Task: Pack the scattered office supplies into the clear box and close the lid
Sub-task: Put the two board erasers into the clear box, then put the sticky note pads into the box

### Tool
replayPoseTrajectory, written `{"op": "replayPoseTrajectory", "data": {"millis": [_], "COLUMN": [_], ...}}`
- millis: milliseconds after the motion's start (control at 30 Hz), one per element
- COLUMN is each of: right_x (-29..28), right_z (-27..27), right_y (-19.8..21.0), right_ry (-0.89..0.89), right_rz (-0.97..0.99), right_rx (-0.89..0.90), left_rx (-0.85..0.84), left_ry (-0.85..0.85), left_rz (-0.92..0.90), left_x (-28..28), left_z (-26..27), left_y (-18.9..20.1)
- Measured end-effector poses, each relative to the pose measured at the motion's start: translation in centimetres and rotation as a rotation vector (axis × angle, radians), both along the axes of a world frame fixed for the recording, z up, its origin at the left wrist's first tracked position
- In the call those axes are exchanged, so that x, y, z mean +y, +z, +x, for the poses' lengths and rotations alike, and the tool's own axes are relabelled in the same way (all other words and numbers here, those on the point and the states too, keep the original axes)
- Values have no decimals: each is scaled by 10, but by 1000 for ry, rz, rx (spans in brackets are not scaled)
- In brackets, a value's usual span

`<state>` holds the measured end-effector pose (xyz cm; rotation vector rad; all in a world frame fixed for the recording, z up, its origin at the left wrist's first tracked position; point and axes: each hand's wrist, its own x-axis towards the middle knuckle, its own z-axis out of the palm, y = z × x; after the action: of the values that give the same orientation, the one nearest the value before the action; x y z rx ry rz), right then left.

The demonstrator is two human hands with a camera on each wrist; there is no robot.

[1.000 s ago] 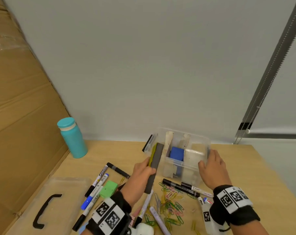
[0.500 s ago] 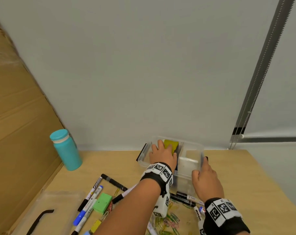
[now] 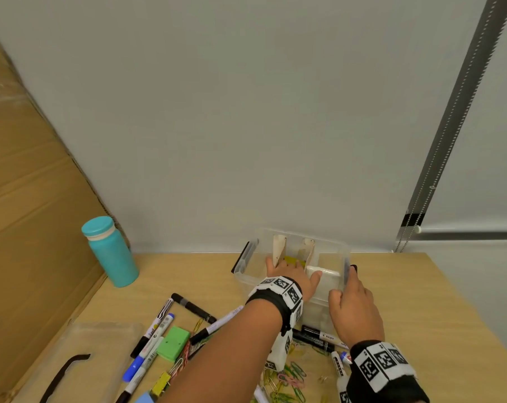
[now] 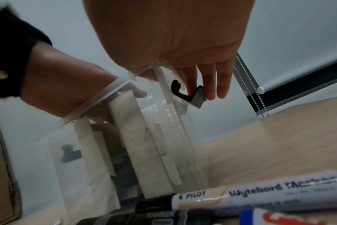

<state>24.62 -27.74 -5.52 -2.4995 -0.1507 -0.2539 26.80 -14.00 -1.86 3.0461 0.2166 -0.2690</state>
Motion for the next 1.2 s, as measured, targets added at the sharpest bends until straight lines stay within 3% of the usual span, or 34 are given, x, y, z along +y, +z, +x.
{"op": "replayPoseTrajectory", "data": {"millis": [100,200,400,533,667,767,833,1067,1200], "right_x": [0,0,-2,-2,-1,-1,-1,-3,2], "right_z": [-2,-5,-1,0,0,0,-1,-2,-25], "right_y": [2,5,3,3,3,3,3,7,19], "right_ry": [8,10,15,14,12,14,16,14,9], "right_rz": [-13,-34,-27,-15,-27,-37,-47,-64,-86], "right_rx": [5,15,9,11,19,14,16,45,-169], "left_rx": [107,101,-326,-466,-140,130,224,255,238], "left_ry": [10,-32,-144,90,385,364,316,312,291], "left_rz": [-25,-89,-361,-225,-134,-92,-73,-28,-21], "left_x": [2,8,43,103,165,191,198,201,211], "left_z": [1,-7,-77,-131,-174,-193,-196,-188,-194], "left_y": [1,8,25,0,-39,-58,-64,-55,-54]}}
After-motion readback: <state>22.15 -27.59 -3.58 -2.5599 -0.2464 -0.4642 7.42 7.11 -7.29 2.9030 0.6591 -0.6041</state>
